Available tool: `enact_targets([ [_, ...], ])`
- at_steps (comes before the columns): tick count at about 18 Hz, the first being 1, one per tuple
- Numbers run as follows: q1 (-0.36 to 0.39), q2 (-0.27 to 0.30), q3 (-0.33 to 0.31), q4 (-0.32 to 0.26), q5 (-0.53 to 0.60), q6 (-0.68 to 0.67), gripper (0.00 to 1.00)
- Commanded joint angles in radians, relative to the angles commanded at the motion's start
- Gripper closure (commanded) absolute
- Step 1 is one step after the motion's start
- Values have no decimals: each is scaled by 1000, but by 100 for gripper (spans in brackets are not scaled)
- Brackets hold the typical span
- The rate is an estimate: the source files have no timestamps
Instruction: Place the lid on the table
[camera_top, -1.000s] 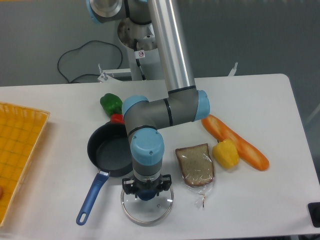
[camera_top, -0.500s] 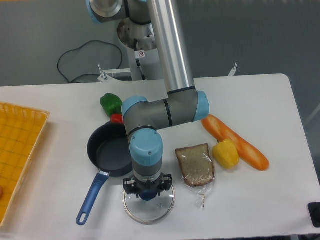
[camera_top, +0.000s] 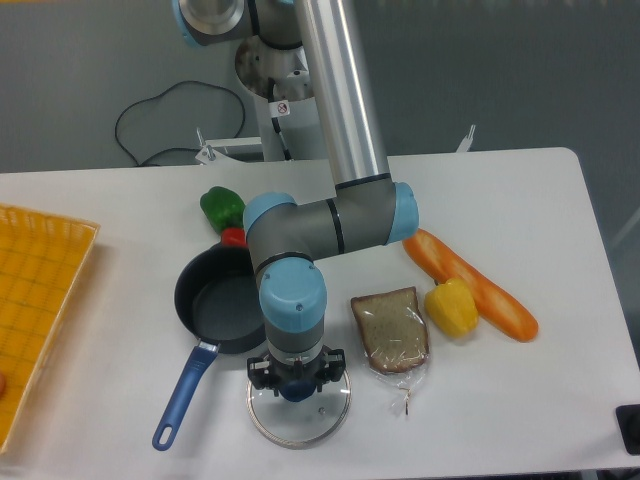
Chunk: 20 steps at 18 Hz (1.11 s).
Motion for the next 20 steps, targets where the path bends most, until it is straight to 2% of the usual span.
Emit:
enact_targets([
  [8, 0, -2, 0, 0, 2, 0, 28],
  [10, 0, -2, 2, 0, 2, 0, 22],
  [13, 0, 0, 2, 0, 2, 0, 20],
  [18, 0, 6, 9, 0, 2, 0, 1],
  [20, 0, 11, 17, 0, 2, 0, 0],
])
